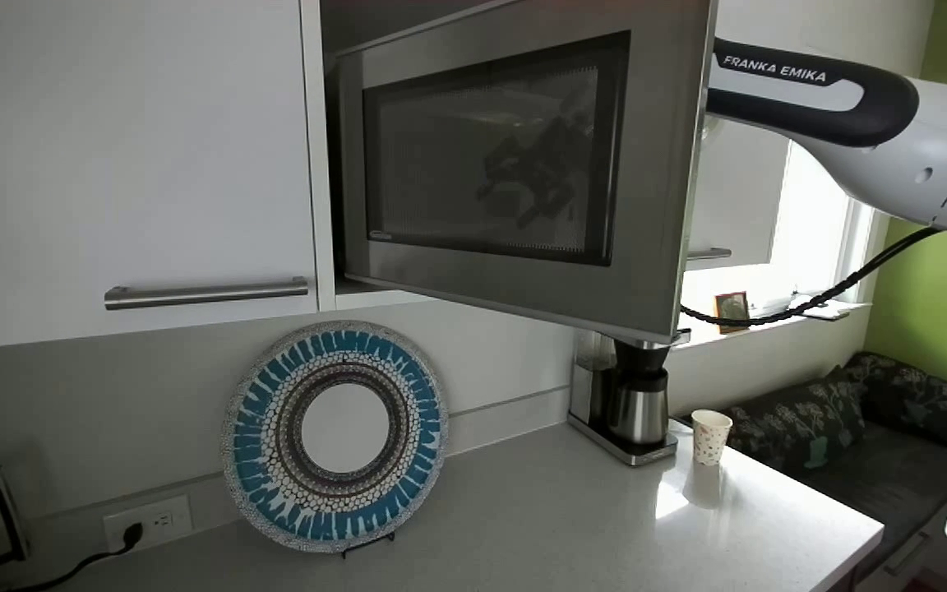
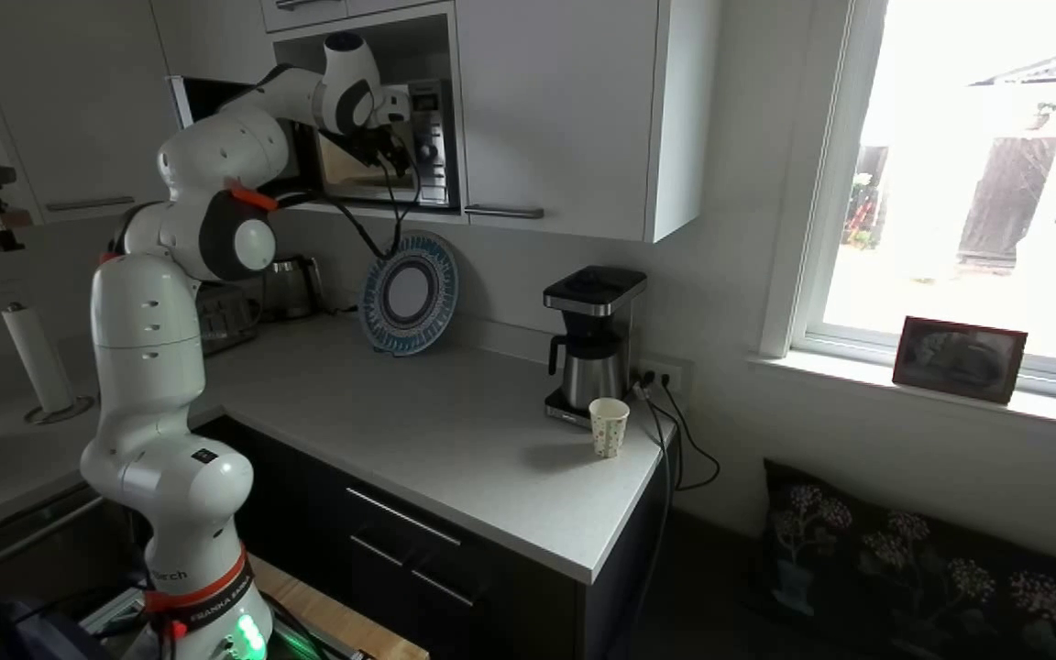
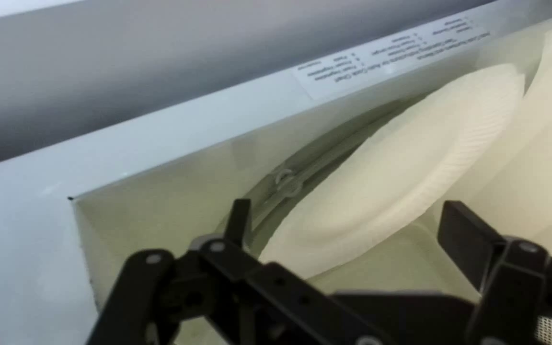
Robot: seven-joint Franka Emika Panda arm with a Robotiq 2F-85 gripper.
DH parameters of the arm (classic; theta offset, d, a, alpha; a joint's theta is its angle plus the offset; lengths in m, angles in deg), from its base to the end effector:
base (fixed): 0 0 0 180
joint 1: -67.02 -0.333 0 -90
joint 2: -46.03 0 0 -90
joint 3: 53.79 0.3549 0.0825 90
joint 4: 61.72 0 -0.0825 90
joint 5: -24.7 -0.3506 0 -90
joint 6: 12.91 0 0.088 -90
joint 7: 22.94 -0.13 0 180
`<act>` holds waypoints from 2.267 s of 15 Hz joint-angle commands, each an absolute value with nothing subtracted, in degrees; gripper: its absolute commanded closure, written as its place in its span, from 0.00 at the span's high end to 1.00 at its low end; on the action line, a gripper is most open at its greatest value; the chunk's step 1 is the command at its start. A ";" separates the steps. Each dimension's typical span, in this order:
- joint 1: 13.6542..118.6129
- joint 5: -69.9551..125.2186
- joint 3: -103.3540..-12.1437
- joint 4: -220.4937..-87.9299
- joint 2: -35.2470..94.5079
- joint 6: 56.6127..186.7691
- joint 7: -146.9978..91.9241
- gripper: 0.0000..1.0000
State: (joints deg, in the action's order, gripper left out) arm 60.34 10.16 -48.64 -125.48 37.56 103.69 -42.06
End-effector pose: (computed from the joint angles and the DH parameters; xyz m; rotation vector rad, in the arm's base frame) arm 0.5802 0.1339 0.8290 -2.5207 0.1954 -0.8982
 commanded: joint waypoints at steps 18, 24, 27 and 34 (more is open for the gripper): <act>57.90 19.89 -49.68 -131.93 38.75 109.23 -50.34 0.22; 57.96 21.62 -50.23 -132.39 40.86 107.48 -51.91 0.00; 57.96 23.35 -50.19 -132.76 42.69 105.00 -52.98 0.01; 56.78 26.93 -48.47 -138.54 51.83 96.90 -60.89 0.01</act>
